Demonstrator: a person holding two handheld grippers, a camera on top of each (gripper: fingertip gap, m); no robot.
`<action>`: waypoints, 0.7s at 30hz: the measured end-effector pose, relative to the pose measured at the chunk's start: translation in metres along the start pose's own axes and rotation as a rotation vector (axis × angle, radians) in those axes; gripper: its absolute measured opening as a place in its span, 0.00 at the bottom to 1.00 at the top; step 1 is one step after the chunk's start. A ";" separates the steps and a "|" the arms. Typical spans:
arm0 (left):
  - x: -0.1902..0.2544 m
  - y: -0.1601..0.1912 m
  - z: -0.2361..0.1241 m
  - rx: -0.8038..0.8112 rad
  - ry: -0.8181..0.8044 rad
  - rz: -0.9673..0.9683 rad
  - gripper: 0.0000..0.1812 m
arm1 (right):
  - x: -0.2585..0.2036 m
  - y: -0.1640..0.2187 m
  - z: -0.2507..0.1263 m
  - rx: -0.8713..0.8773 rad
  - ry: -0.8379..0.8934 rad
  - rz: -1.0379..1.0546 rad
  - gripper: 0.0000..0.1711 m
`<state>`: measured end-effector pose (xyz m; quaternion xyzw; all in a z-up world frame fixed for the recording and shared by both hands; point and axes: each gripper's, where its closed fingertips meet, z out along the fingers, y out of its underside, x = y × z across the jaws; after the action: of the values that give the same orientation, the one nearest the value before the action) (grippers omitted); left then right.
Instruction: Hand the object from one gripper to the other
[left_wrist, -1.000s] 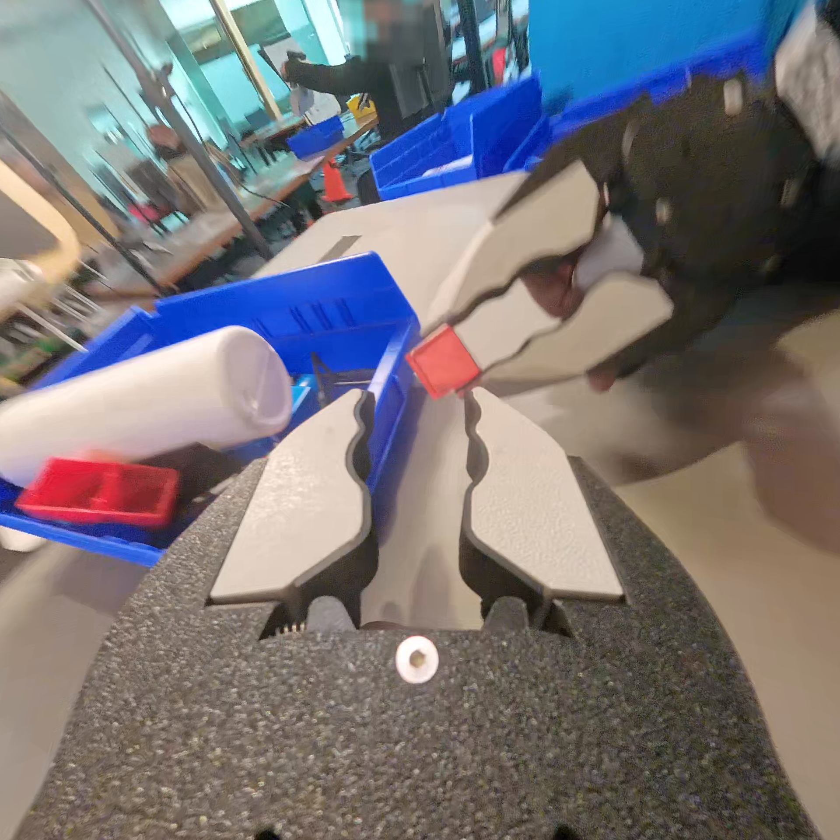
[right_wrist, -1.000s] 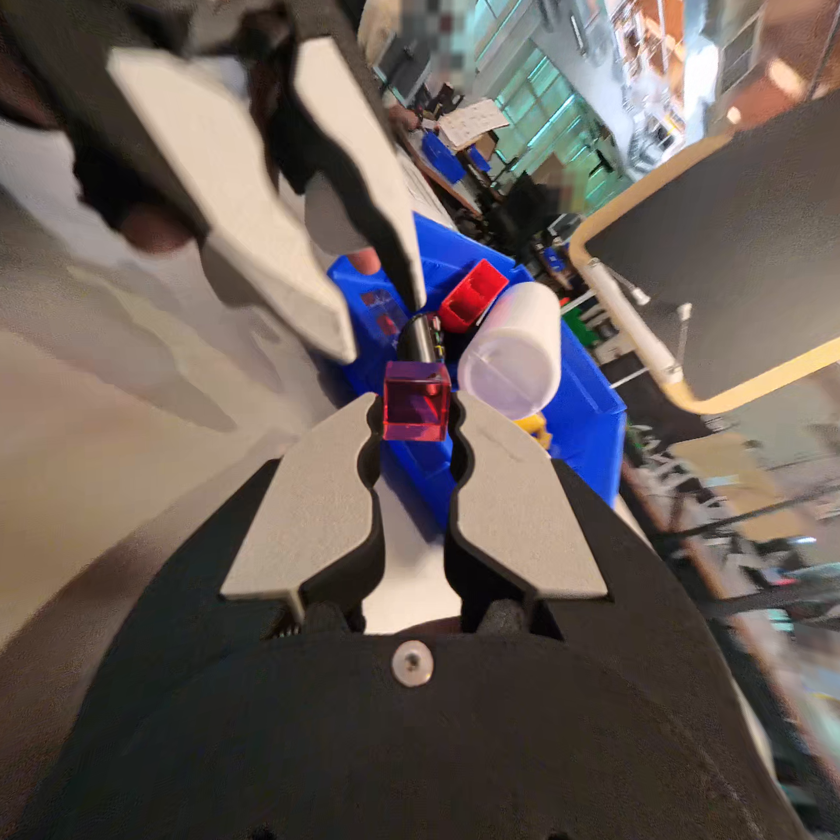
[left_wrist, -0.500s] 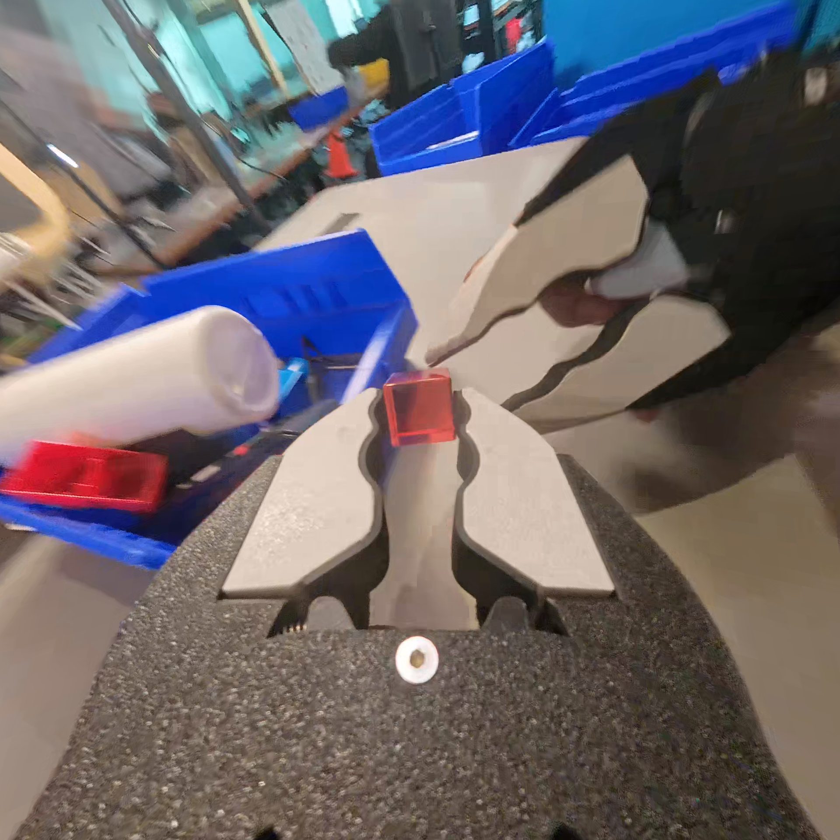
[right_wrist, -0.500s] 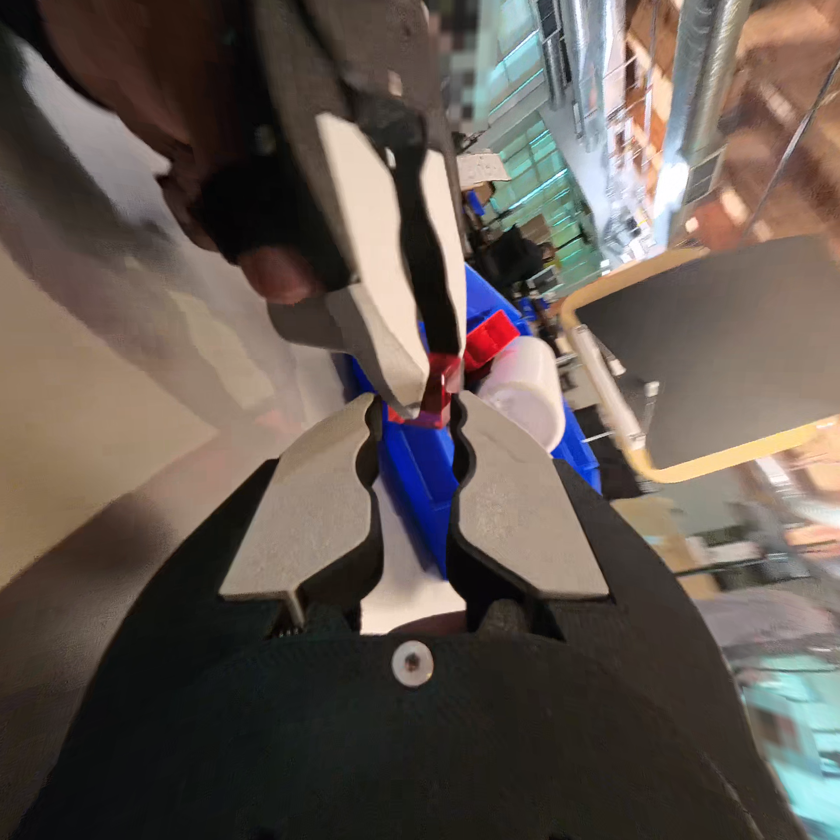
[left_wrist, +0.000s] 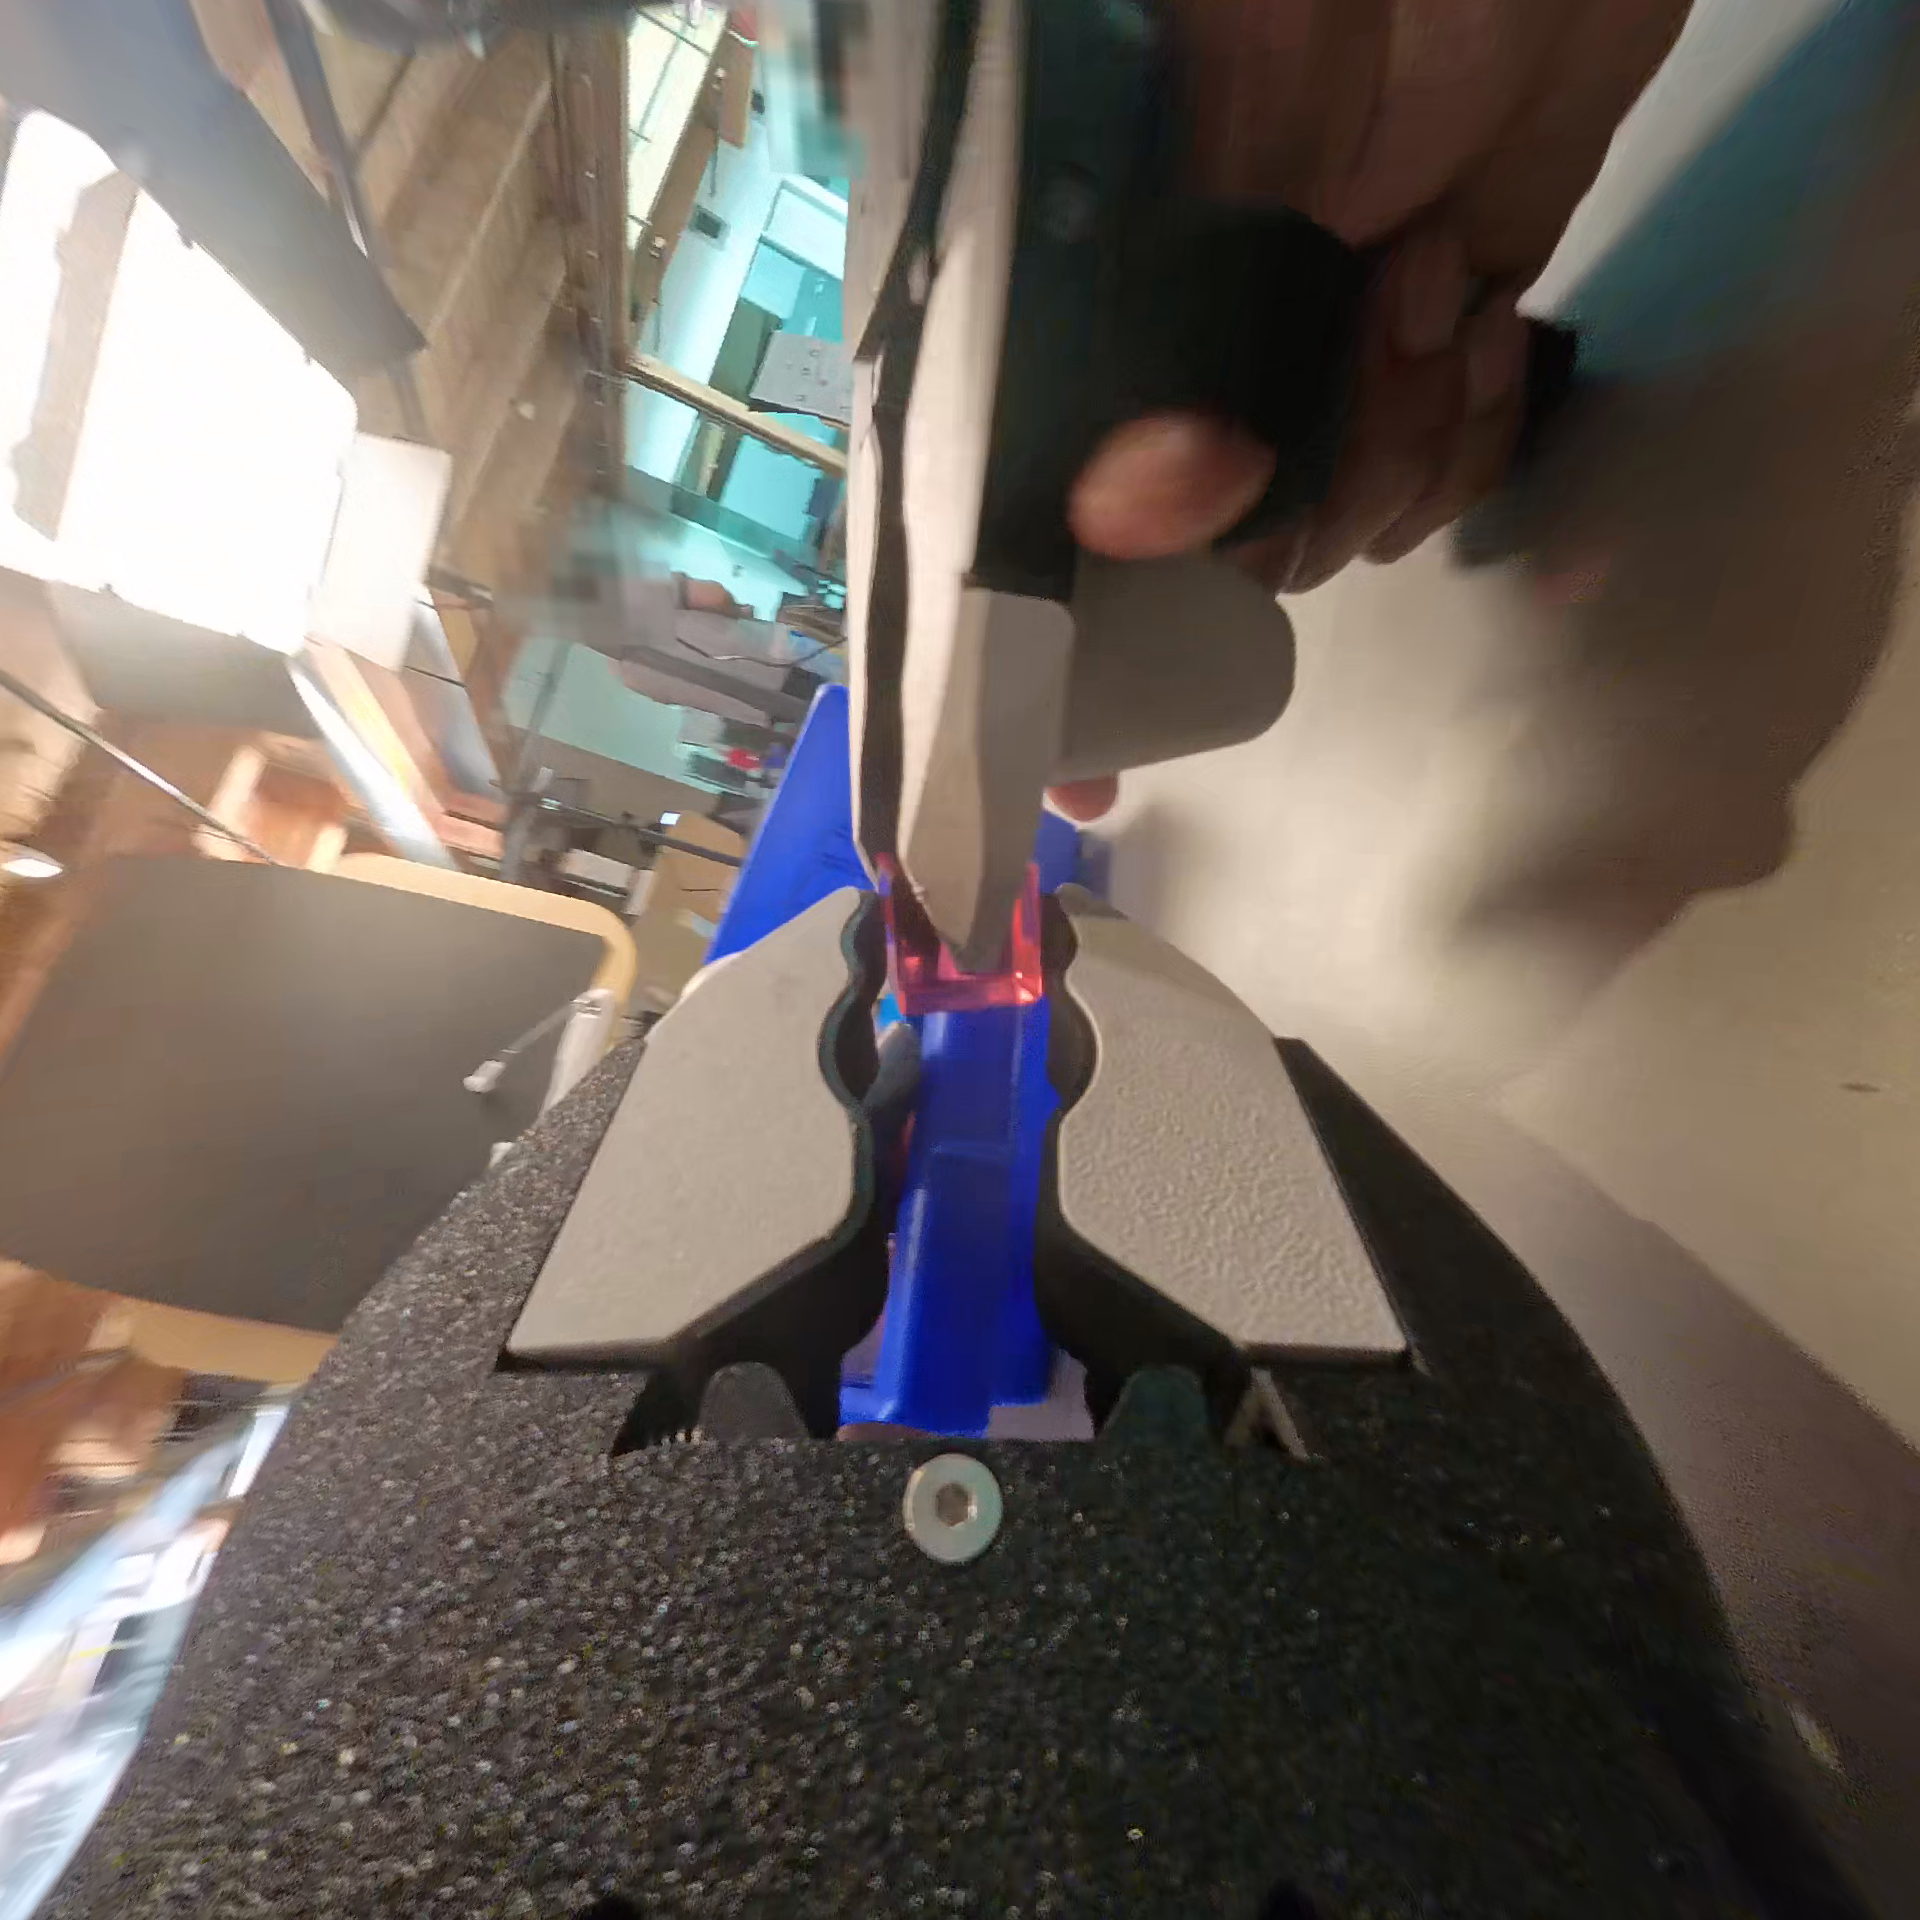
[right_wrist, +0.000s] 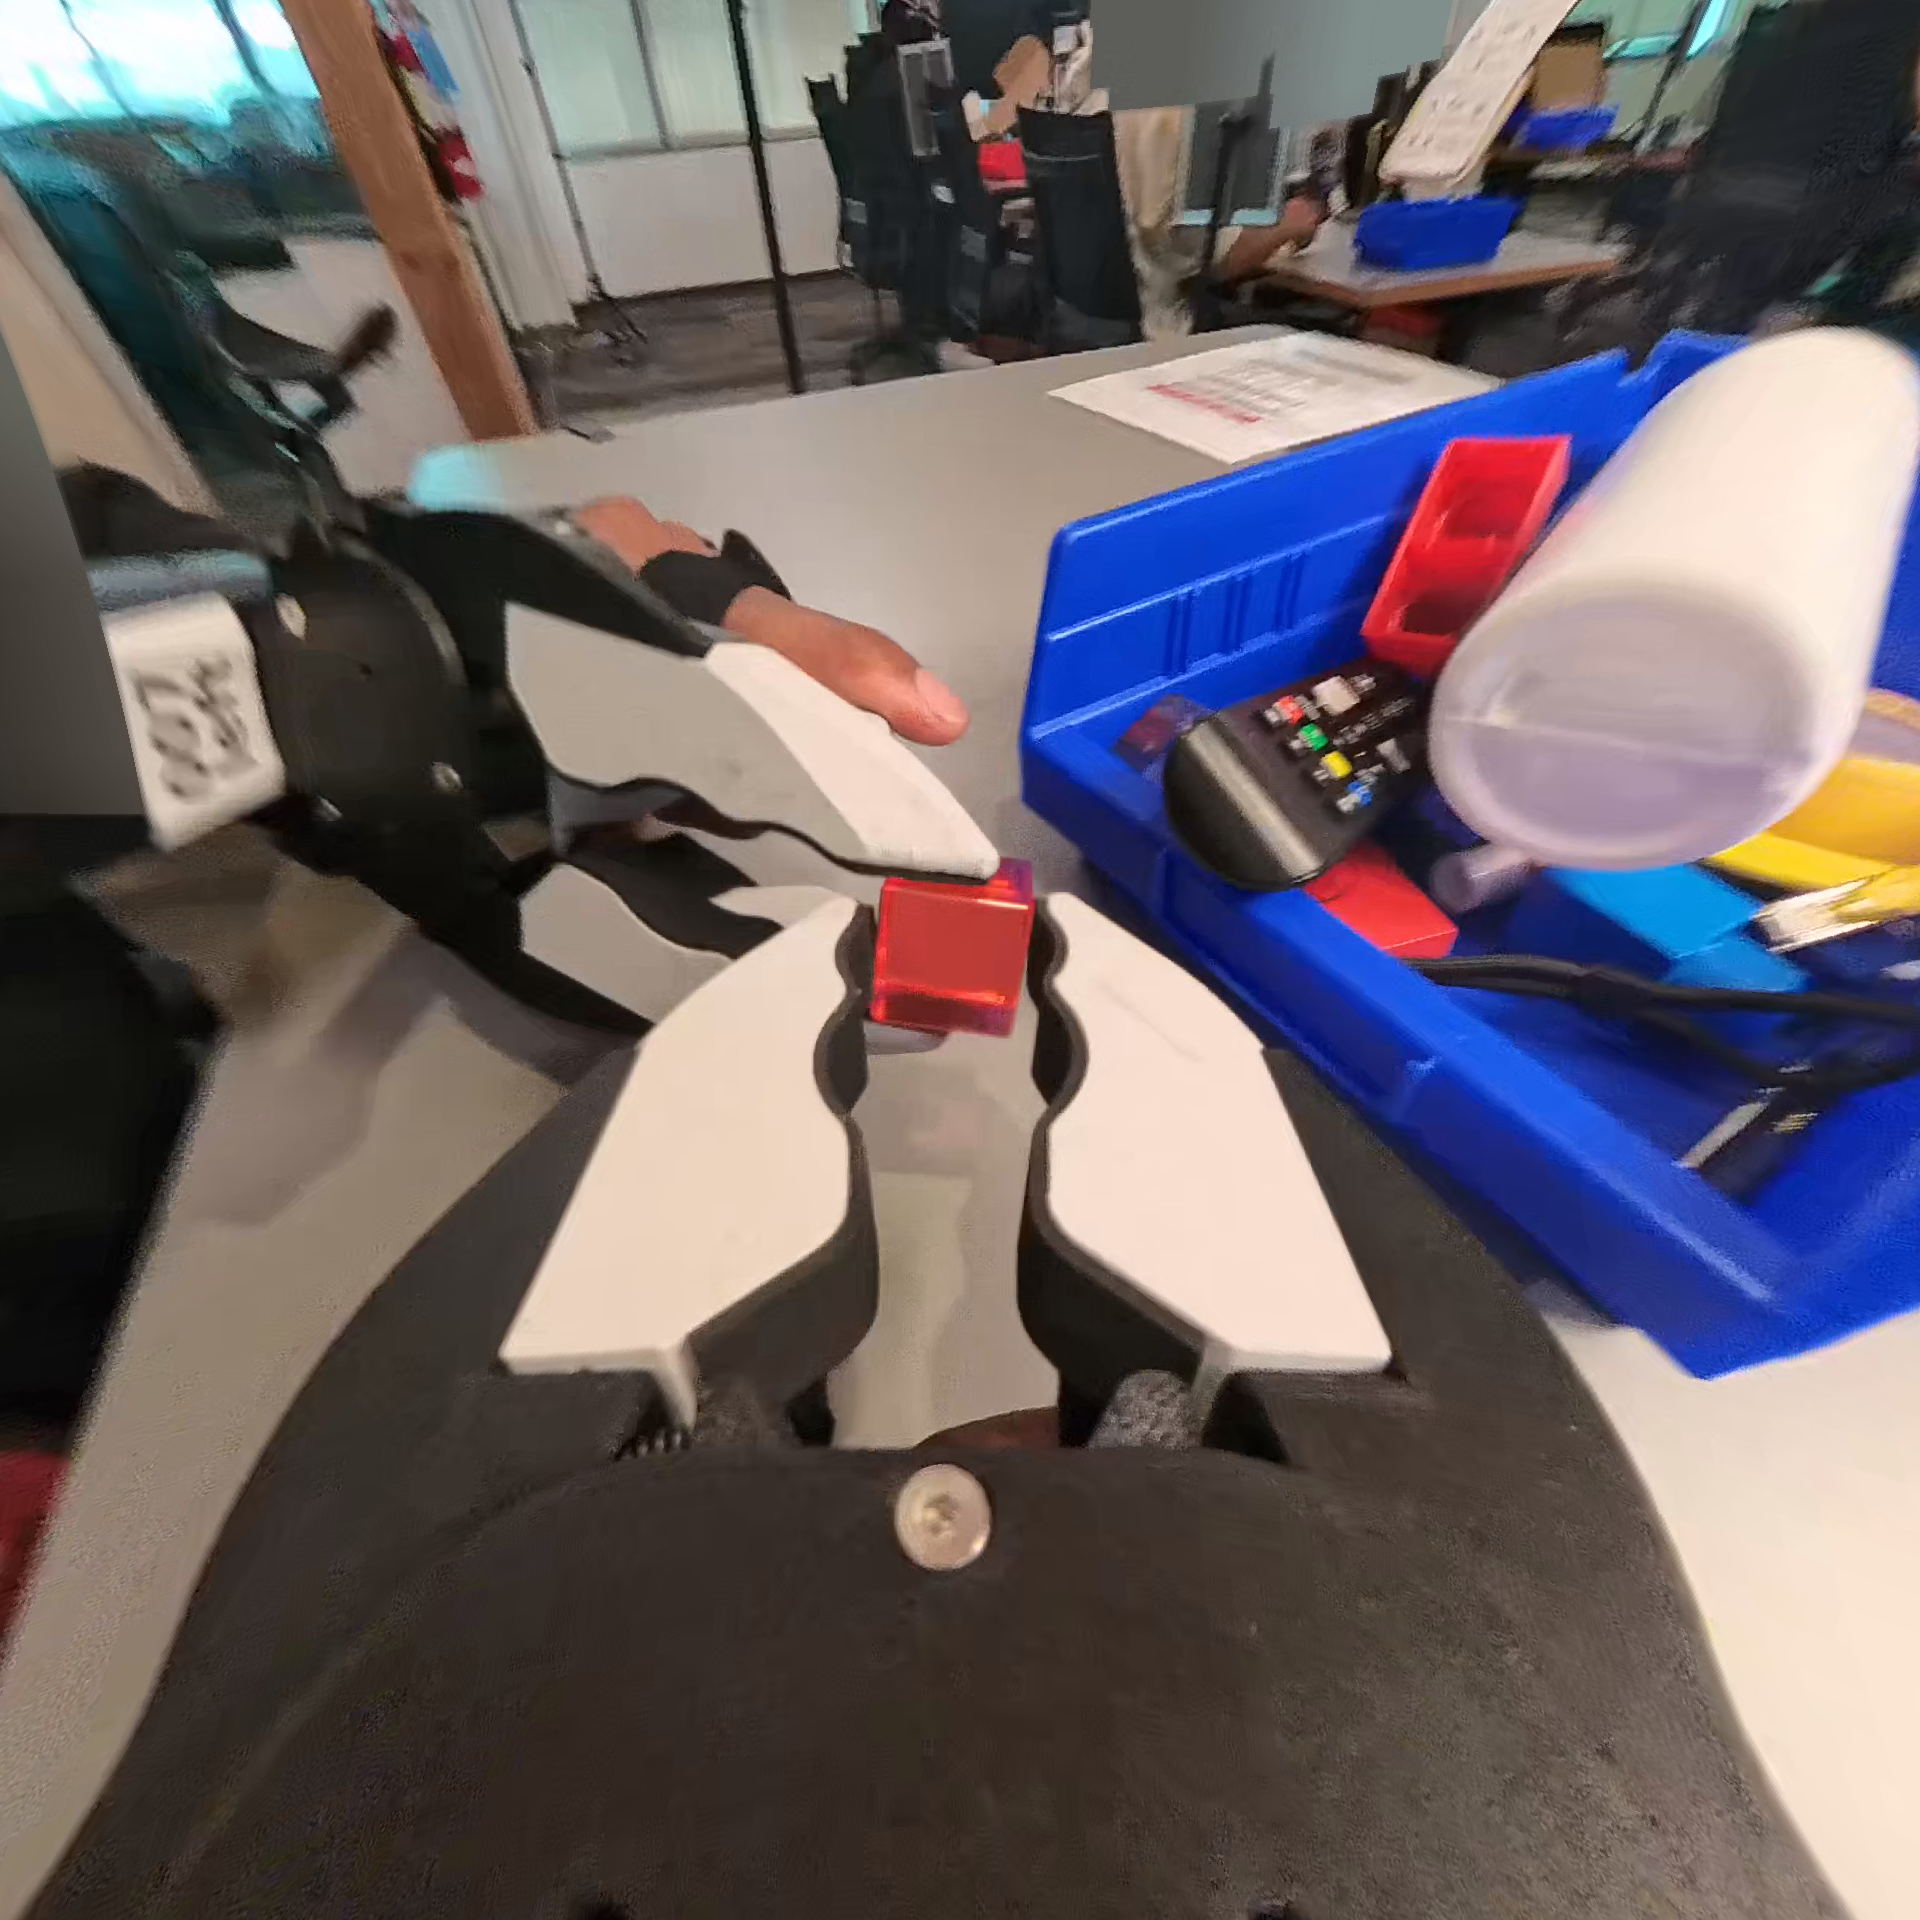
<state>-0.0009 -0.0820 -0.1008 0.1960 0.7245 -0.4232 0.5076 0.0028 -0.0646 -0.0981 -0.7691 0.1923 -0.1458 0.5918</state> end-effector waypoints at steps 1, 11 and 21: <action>0.001 0.001 0.000 0.005 0.035 -0.074 0.17 | 0.004 0.001 -0.001 -0.010 0.056 -0.077 0.16; -0.011 0.007 0.000 0.037 0.395 -1.106 0.27 | 0.014 -0.001 -0.006 -0.100 0.448 -0.868 0.16; -0.005 0.018 0.003 -0.044 0.218 -0.686 0.15 | 0.002 0.006 -0.001 -0.082 0.309 -0.739 0.19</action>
<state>0.0153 -0.0736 -0.1041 -0.0255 0.8068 -0.5299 0.2599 0.0034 -0.0673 -0.1037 -0.7784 -0.0047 -0.4549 0.4326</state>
